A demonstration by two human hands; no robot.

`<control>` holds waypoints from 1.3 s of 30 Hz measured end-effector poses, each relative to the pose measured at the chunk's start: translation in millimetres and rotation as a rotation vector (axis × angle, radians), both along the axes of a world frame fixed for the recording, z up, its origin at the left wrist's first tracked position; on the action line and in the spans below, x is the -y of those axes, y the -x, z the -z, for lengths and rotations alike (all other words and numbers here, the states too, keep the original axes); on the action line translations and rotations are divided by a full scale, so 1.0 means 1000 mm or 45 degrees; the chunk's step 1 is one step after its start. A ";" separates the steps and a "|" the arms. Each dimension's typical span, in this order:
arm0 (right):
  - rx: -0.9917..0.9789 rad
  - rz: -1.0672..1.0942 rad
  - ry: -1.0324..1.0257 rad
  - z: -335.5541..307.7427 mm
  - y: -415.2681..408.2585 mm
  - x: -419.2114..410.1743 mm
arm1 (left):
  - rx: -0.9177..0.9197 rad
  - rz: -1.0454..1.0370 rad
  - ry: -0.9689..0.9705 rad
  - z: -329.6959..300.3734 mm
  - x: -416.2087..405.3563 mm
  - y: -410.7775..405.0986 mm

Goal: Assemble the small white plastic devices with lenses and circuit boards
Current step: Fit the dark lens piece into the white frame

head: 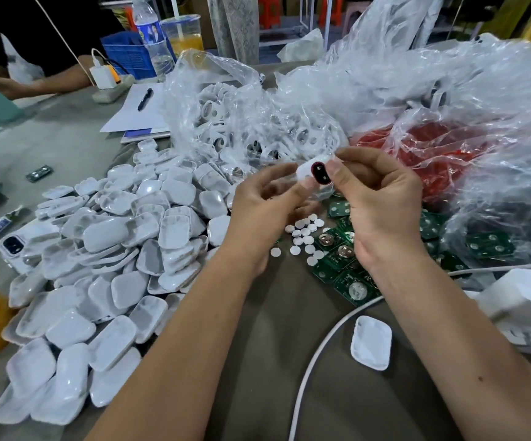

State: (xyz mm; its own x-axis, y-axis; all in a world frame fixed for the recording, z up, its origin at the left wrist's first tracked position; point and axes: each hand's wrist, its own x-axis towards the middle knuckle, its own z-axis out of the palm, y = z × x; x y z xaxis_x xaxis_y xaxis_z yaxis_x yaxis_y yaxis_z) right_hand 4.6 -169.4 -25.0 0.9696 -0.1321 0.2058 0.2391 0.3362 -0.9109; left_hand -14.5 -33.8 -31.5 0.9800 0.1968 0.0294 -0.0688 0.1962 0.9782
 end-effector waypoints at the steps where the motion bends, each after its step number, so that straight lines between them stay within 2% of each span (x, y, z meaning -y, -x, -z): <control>1: 0.115 0.070 0.107 0.000 0.000 0.000 | -0.041 0.042 0.187 -0.002 0.004 0.001; 3: 0.325 0.150 0.324 0.001 0.002 -0.001 | -0.103 0.139 0.471 -0.007 0.009 0.001; 5: 0.475 0.189 0.542 0.002 0.005 -0.004 | -0.168 0.197 0.653 -0.010 0.008 0.000; 8: 0.573 0.169 0.676 0.004 0.007 -0.006 | -0.246 0.187 0.872 -0.008 0.002 -0.003; 11: 0.574 0.164 0.811 0.002 0.007 -0.004 | -0.254 0.194 0.950 -0.005 -0.002 -0.005; 15: 0.562 0.169 0.986 0.002 0.005 -0.004 | -0.202 0.149 0.886 0.000 -0.006 -0.008; 18: 0.421 0.076 0.879 0.002 0.001 -0.003 | -0.163 0.138 0.877 0.002 -0.008 -0.009; 21: 0.203 -0.096 0.523 0.002 0.000 -0.001 | -0.172 0.199 0.856 -0.001 -0.008 -0.008; 23: 0.194 -0.085 0.402 0.002 0.000 0.000 | -0.156 0.232 0.804 -0.004 -0.008 -0.006; 25: 0.264 -0.021 0.462 0.002 0.000 -0.001 | -0.134 0.237 0.766 -0.005 -0.008 -0.005; 28: 0.395 0.113 0.741 0.004 0.000 -0.001 | -0.127 0.227 0.760 -0.005 -0.012 -0.004; 30: 0.447 0.132 0.838 0.004 -0.001 -0.001 | -0.140 0.213 0.755 -0.004 -0.014 -0.003; 32: 0.443 0.101 0.827 0.004 -0.001 -0.001 | -0.141 0.203 0.760 -0.004 -0.015 -0.003; 35: 0.380 0.050 0.675 0.005 -0.001 -0.001 | -0.117 0.189 0.832 -0.007 -0.016 -0.003; 39: 0.383 0.093 0.628 0.005 -0.002 0.000 | -0.090 0.141 0.954 -0.009 -0.022 -0.004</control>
